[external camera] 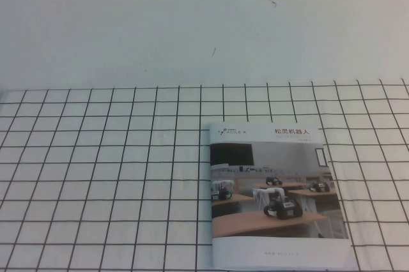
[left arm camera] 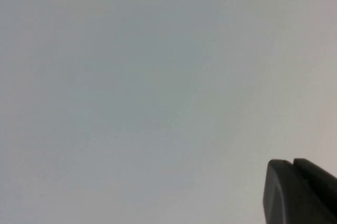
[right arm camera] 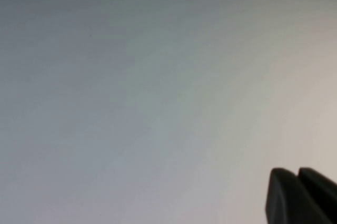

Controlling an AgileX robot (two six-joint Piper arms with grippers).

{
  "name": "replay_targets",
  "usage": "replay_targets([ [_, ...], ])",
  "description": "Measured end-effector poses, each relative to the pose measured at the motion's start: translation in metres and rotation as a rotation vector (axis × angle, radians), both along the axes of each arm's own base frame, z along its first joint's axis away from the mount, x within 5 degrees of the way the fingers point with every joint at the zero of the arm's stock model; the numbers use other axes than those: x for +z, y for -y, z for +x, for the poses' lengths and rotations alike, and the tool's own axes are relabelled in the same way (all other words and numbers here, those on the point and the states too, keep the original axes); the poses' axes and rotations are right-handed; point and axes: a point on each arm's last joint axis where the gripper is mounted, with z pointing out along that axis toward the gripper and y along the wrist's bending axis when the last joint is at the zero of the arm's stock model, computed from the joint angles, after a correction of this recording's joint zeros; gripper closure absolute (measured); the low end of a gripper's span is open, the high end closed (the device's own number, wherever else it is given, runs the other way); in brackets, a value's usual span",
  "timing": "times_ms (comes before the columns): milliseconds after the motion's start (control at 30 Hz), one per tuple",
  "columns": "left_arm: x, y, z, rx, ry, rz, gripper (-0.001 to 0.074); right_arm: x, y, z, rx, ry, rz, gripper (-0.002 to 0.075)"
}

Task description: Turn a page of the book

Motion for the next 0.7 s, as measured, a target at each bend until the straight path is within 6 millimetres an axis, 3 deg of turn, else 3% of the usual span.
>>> replay_targets([
  [200,0.057,0.000,-0.002,0.125,-0.003,0.262,0.0737,0.061,-0.002,-0.018,-0.022,-0.063,-0.032,0.0700],
  [333,0.081,-0.001,0.024,0.184,-0.098,0.396,0.0738,0.105,0.002,-0.024,-0.073,-0.215,-0.021,0.0700],
  [433,0.082,-0.001,0.057,0.172,-0.209,0.452,0.0737,0.131,0.007,-0.014,-0.148,-0.407,-0.021,0.0700],
  [567,0.069,0.007,0.093,0.082,-0.340,0.506,0.0737,0.133,0.019,0.024,-0.243,-0.782,0.003,0.0700],
  [700,0.050,0.018,0.118,-0.045,-0.510,0.401,0.0737,0.112,0.027,0.059,-0.332,-1.123,-0.054,0.0700],
])
